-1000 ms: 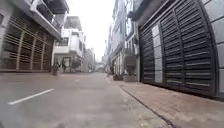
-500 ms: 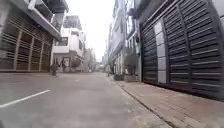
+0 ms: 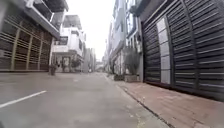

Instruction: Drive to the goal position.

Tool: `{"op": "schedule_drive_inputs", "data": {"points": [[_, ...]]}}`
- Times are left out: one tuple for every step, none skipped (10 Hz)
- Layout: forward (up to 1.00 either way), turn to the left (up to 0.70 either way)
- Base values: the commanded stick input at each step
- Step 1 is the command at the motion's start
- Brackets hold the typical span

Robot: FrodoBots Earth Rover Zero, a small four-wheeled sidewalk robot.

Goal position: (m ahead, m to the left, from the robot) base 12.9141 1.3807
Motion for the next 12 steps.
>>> {"op": "schedule_drive_inputs", "data": {"points": [[0.47, 0.01], [0.47, 0.01], [0.47, 0.01], [0.47, 0.01], [0.47, 0.01], [0.47, 0.01], [0.47, 0.01], [0.47, 0.01], [0.47, 0.01], [0.47, 0.01], [0.47, 0.01], [0.47, 0.01]]}}
